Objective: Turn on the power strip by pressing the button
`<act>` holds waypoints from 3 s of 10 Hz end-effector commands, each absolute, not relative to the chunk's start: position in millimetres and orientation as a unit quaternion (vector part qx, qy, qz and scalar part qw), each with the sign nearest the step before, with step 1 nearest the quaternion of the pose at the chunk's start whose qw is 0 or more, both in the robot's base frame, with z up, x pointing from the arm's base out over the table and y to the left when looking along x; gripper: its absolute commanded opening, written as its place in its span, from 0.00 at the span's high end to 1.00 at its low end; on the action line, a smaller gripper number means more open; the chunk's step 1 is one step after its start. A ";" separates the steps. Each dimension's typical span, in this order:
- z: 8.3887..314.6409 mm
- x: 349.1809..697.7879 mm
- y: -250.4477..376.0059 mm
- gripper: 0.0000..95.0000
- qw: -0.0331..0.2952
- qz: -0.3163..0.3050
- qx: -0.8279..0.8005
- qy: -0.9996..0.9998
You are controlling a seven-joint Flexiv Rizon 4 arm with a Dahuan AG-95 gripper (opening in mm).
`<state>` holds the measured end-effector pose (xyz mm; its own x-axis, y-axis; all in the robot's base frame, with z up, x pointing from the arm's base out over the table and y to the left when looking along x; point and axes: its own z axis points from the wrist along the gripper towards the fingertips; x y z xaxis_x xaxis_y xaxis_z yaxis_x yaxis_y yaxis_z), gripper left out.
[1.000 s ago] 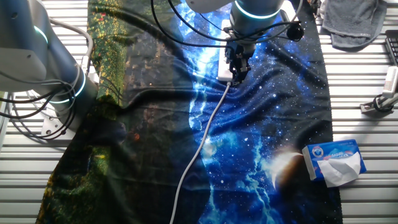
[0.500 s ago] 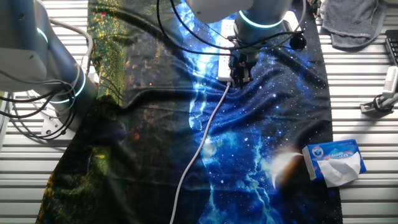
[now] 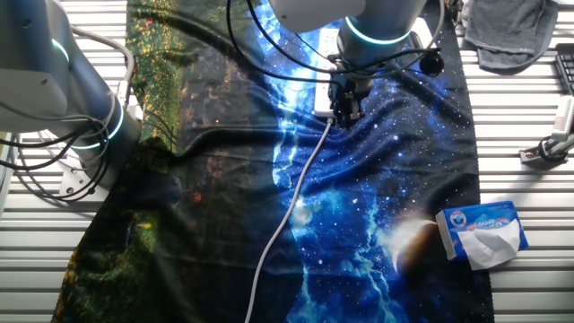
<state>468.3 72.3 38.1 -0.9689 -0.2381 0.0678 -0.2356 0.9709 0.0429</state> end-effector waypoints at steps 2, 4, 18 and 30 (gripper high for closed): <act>44.4 469.2 81.1 0.60 0.041 -0.018 0.101 -0.994; 45.5 469.7 83.3 0.60 0.038 -0.021 0.091 -0.995; 35.5 463.5 90.9 0.60 0.035 -0.028 0.071 -0.997; 36.3 463.6 91.2 0.40 0.035 -0.031 0.074 -0.996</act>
<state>463.9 91.2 36.0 -0.9864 -0.1512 0.0639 -0.1469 0.9869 0.0673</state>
